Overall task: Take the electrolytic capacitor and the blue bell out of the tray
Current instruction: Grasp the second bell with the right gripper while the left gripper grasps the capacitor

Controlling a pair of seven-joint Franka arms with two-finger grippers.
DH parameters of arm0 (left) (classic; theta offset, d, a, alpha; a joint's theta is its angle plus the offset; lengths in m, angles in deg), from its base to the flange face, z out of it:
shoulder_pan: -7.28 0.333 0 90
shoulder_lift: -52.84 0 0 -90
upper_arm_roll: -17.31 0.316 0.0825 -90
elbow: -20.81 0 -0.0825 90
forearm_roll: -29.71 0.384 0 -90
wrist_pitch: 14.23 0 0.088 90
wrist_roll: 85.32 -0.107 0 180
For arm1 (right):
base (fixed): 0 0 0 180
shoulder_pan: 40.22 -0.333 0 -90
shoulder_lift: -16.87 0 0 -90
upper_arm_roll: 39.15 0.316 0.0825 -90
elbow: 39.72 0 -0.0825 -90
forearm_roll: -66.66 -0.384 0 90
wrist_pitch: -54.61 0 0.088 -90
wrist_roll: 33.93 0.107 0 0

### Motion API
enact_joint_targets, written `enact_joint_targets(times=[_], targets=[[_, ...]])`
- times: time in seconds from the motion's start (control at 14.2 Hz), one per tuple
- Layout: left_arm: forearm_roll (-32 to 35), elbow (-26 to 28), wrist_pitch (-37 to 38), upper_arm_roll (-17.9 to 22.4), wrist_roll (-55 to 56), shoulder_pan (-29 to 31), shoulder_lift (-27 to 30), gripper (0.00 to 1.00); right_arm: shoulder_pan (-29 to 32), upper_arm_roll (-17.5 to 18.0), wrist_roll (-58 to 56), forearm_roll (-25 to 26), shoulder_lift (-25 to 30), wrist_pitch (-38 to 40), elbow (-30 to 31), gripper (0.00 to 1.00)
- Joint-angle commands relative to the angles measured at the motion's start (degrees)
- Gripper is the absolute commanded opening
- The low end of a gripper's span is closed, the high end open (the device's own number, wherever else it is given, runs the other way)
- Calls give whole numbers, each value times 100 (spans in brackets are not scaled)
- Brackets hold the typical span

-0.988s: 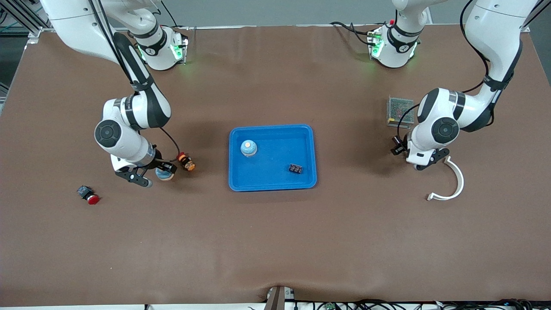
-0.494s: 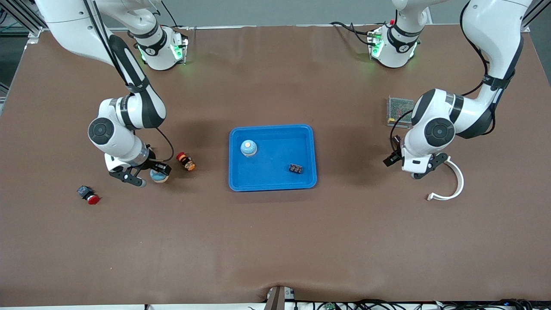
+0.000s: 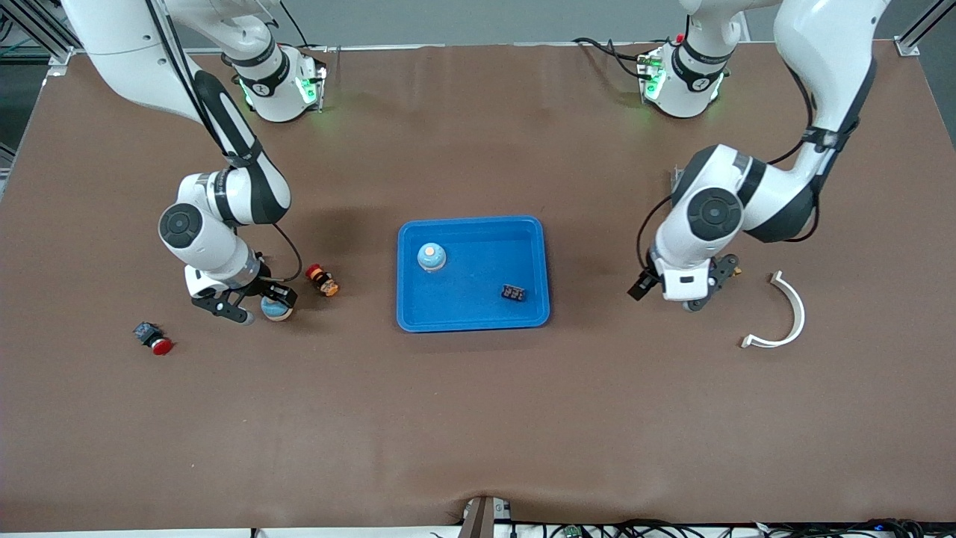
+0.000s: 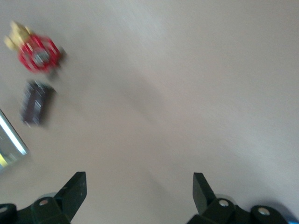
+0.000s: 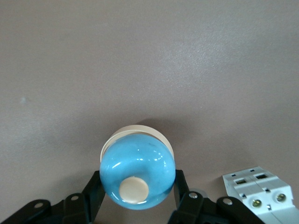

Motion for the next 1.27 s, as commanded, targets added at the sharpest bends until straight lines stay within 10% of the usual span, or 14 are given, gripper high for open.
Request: enact_joint_targets(times=[0.0, 0.49, 0.56, 0.64, 1.2], targets=[[-64, -763, 135, -13, 751, -498, -580, 100, 106, 88, -75, 5, 7, -90, 44, 0], [15, -1845, 64, 74, 2052, -1649, -1503, 95, 114, 97, 21, -22, -37, -81, 44, 0], [15, -1994, 64, 144, 2184, -1824, -1617, 90, 123, 97, 117, -30, -37, -64, 36, 39], [15, -2118, 47, 276, 2316, -2018, -1705, 86, 106, 97, 292, -39, -28, -55, 35, 99], [-3, -2602, -445, 1112, 3003, -3074, -2339, 70, -789, 115, 2408, -48, 674, 963, -26, 100]])
